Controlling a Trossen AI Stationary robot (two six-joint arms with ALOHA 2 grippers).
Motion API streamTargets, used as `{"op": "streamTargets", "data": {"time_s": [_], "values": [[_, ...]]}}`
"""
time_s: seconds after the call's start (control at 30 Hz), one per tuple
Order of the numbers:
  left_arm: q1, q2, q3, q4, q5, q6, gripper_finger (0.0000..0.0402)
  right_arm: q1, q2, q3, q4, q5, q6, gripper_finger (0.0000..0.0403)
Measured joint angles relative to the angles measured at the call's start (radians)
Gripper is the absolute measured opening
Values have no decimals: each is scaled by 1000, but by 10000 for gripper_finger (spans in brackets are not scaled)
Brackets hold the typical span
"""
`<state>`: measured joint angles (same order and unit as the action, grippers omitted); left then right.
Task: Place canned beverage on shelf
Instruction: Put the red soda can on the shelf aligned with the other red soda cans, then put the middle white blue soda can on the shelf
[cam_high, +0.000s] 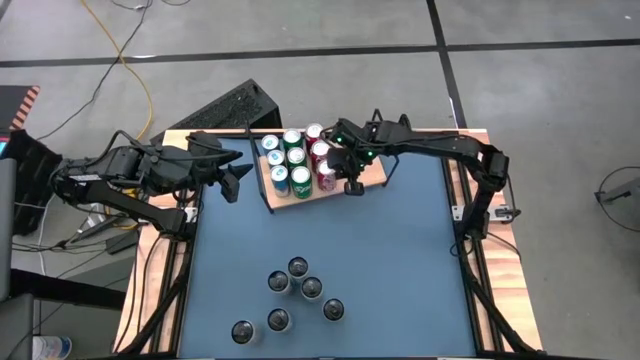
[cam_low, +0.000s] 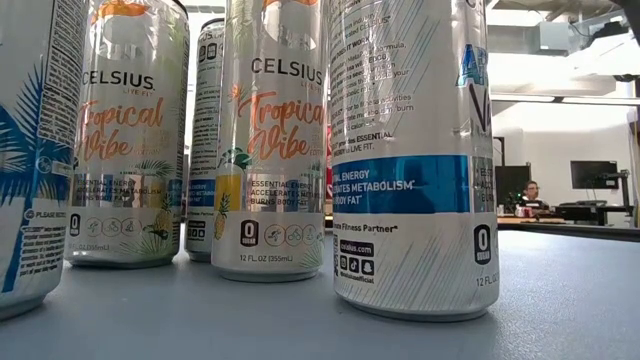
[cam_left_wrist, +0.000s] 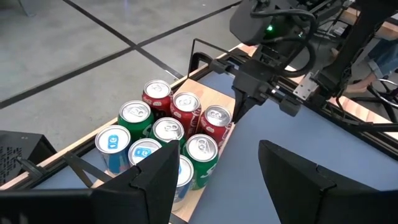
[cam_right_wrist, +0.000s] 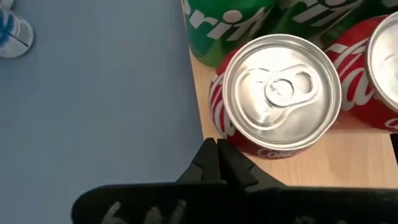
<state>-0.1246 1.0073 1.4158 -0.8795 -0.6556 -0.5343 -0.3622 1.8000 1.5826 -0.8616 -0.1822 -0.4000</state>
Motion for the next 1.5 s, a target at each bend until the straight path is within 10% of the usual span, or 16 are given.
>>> {"op": "streamTargets", "data": {"time_s": [0.5, 1.0, 1.3, 1.5], "values": [[0, 0, 0, -1, -11, 2, 206, -7, 0, 1, 30, 0, 0, 6], [0, 0, 0, -5, -4, 57, 206, 239, -92, 177, -420, -160, 167, 16], [0, 0, 0, -4, 96, 141, 206, 547, -167, 177, -361, -142, 494, 129], [0, 0, 0, -4, 153, 203, 206, 744, -150, 177, -188, 48, 724, 260]]}}
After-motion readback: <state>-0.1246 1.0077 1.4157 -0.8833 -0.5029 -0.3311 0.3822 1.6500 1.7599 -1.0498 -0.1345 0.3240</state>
